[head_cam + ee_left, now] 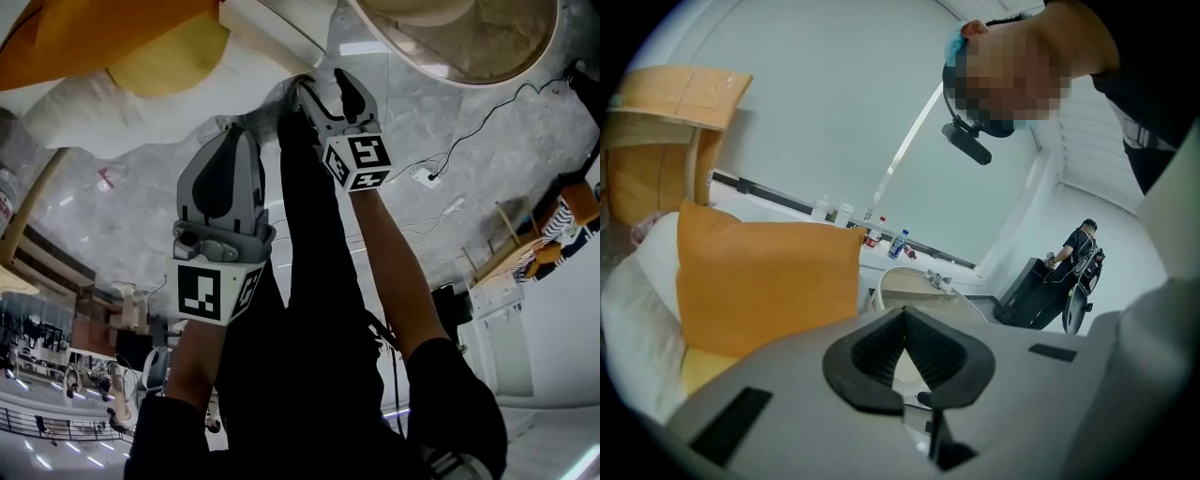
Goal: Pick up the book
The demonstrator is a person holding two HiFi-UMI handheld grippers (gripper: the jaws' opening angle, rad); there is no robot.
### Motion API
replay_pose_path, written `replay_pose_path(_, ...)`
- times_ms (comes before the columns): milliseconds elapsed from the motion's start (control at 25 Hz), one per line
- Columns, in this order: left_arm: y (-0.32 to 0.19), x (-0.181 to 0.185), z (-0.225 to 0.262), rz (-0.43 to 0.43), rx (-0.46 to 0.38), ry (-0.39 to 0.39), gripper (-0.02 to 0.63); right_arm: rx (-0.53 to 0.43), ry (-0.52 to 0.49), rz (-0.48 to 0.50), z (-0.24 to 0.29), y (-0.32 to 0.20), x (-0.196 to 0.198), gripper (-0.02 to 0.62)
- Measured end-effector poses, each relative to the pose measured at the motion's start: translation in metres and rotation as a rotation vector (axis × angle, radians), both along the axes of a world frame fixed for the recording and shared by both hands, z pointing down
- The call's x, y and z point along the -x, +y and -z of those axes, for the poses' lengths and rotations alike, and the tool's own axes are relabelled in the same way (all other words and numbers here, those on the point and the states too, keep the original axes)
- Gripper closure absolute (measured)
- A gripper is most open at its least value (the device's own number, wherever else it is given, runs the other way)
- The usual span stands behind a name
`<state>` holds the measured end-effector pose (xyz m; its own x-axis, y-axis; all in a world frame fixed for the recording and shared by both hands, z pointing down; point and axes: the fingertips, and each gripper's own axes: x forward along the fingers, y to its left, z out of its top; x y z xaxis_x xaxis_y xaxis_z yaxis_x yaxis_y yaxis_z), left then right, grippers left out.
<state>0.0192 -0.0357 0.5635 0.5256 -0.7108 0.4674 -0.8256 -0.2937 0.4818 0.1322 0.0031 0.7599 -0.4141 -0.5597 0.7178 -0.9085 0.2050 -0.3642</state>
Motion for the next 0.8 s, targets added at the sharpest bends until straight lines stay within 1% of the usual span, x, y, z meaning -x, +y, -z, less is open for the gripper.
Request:
replay_pose_path(240,-0.011,-0.002,-0.011,0.017,0.002,0.01,0.598,0.034,0.024,0.016,-0.03,-0.002,-0.005,0.316)
replay_pose_path(560,-0.01,-0.003,-0.026,0.015,0.024,0.007,0.598,0.071,0.037,0.077,-0.065,-0.009,-0.004,0.284)
replay_pose_path(800,-0.011,0.003,-0.033,0.022,0.037,0.004,0.598,0.09,0.038,0.132,-0.082,-0.011,0.0,0.282)
